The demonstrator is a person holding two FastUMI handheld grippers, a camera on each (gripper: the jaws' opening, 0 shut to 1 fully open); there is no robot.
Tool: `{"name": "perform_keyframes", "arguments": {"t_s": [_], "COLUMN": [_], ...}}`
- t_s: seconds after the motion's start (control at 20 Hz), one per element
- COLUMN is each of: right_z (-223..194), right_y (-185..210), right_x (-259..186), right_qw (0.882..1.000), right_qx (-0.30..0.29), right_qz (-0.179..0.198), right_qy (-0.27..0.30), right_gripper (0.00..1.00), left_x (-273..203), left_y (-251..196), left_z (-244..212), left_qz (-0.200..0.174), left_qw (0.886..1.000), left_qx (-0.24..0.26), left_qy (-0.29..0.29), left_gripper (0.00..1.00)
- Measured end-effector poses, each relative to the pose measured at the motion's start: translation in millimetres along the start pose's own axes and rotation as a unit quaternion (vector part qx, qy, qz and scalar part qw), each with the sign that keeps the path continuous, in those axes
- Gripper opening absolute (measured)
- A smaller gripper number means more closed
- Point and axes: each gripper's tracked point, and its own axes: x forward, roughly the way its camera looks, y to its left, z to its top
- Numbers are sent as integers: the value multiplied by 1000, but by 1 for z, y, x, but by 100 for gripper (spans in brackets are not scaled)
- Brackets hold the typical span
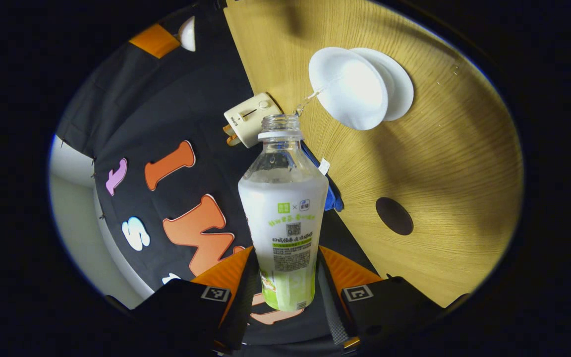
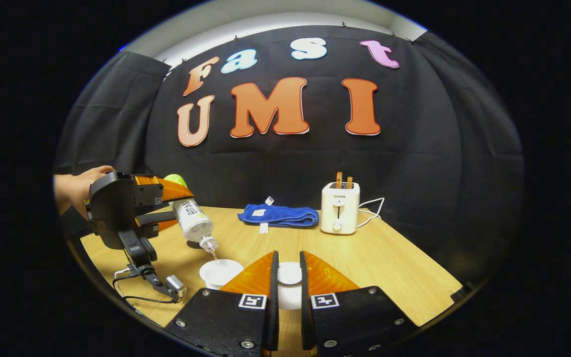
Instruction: Open the teacup lid with one hand, grasp the water bottle and pour water into the teacup with the other hand; after pouring, place the water bottle on the coaster and then close the teacup lid.
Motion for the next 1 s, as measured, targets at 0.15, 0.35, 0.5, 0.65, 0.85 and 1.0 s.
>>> {"name": "perform_keyframes", "arguments": {"t_s": [0.15, 0.35, 0.5, 0.65, 0.85, 1.0], "right_z": [1, 0, 0, 0, -1, -1], "right_y": [1, 1, 1, 3, 11, 19], "right_x": [0, -2, -2, -2, -2, -2], "right_qw": [1000, 1000, 1000, 1000, 1000, 999], "right_qx": [0, -1, -4, -6, -15, -26], "right_qz": [3, 4, 5, 7, 16, 24], "right_qy": [-1, -2, 0, 0, 2, 2], "right_gripper": [18, 18, 18, 18, 18, 18], "left_x": [-2, -3, -4, -7, -5, -4], "left_y": [5, 13, 16, 18, 21, 19], "left_z": [5, 9, 10, 6, 3, 3], "left_qz": [8, 19, 25, 29, 29, 29], "left_qw": [1000, 999, 998, 998, 997, 998], "left_qx": [16, 40, 48, 56, 67, 59], "left_qy": [-3, -9, -11, -7, -7, -8], "left_gripper": [68, 68, 68, 67, 70, 68]}}
